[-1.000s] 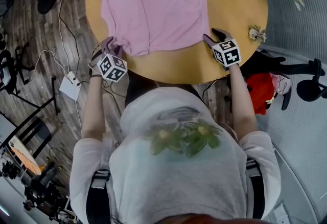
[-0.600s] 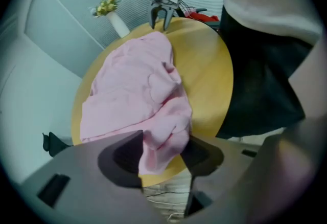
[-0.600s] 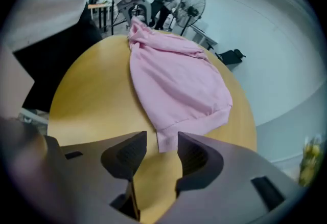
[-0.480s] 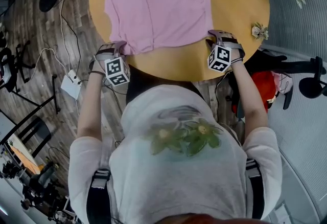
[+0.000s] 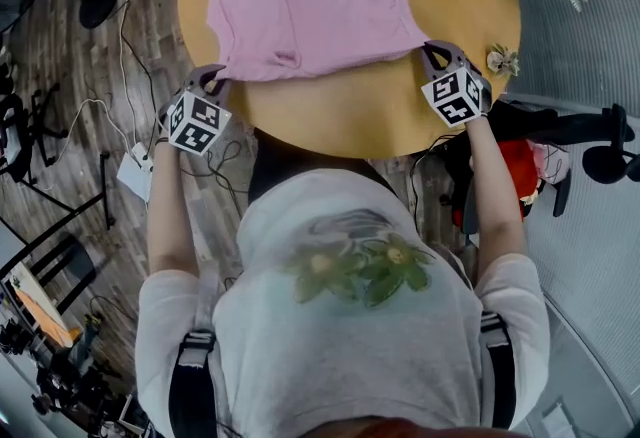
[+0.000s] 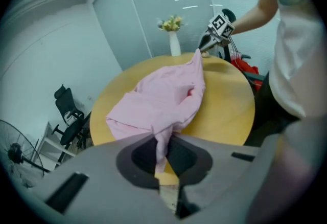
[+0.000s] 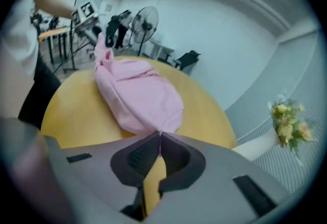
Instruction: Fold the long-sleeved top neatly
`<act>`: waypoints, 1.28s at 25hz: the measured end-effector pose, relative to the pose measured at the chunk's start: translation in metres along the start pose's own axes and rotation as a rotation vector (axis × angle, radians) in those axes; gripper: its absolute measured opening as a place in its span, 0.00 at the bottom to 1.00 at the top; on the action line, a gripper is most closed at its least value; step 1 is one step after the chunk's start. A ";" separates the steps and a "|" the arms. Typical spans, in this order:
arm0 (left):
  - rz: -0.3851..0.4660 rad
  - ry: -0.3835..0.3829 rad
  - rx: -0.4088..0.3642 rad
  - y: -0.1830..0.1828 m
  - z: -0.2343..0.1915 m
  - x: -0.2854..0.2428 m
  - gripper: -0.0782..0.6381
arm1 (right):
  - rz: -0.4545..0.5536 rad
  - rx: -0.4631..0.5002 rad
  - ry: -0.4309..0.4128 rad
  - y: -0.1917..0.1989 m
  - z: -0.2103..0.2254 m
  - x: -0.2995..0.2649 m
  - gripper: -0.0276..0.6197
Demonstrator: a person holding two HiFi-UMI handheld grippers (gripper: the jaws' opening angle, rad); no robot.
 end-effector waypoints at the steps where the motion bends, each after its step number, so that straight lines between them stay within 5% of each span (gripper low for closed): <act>1: 0.032 -0.022 0.021 -0.011 -0.012 0.007 0.14 | 0.045 -0.060 0.036 -0.012 0.021 0.009 0.08; 7: 0.139 -0.097 0.056 -0.058 -0.058 0.031 0.13 | 0.162 -0.185 0.142 -0.061 0.092 0.033 0.08; 18: 0.142 0.094 0.216 0.000 -0.014 0.053 0.13 | 0.079 -0.147 -0.101 -0.024 -0.005 0.061 0.08; 25: 0.153 0.131 0.242 -0.029 -0.094 0.031 0.13 | 0.048 -0.225 -0.033 -0.054 0.042 0.032 0.08; 32: 0.087 0.232 0.379 -0.047 -0.175 -0.029 0.13 | -0.032 -0.408 -0.051 -0.071 0.099 -0.048 0.08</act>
Point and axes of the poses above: the fingertips, and each gripper's own axes: x backward along the fingers, z to its right, y out of its underside, the point moved 1 cm from there along x, backward along the fingers, and after that the axes turned 3 degrees about x, right-handed, at the moved point
